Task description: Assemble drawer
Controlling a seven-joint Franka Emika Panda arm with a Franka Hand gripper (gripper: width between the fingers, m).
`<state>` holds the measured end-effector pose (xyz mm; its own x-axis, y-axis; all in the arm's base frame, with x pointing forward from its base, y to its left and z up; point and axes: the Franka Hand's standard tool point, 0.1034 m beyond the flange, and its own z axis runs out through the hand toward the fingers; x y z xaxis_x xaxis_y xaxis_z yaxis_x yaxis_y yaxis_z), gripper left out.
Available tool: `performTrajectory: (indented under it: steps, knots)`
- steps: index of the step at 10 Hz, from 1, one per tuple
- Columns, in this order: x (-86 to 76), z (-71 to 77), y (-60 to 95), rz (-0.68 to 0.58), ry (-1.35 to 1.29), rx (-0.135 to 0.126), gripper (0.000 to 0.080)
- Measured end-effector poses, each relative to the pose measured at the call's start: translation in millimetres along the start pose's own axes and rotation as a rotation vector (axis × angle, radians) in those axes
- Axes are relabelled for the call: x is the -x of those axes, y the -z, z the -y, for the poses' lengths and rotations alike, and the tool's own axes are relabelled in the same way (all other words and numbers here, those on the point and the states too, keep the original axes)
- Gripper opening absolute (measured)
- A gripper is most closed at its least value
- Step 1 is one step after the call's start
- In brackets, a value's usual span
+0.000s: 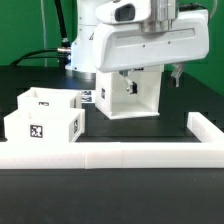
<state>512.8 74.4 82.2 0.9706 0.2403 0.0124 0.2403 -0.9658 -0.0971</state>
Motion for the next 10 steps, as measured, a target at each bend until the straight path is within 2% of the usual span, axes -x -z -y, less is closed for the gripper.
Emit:
performTrajectory:
  steps: [2, 6, 10]
  knots:
    - [9.2, 12.3, 22.5, -0.020, 0.020, 0.013, 0.0649]
    - [27.8, 23.6, 57.2, -0.048, 0.025, 0.031, 0.0649]
    - [28.6, 22.8, 53.7, -0.042, 0.023, 0.029, 0.0649]
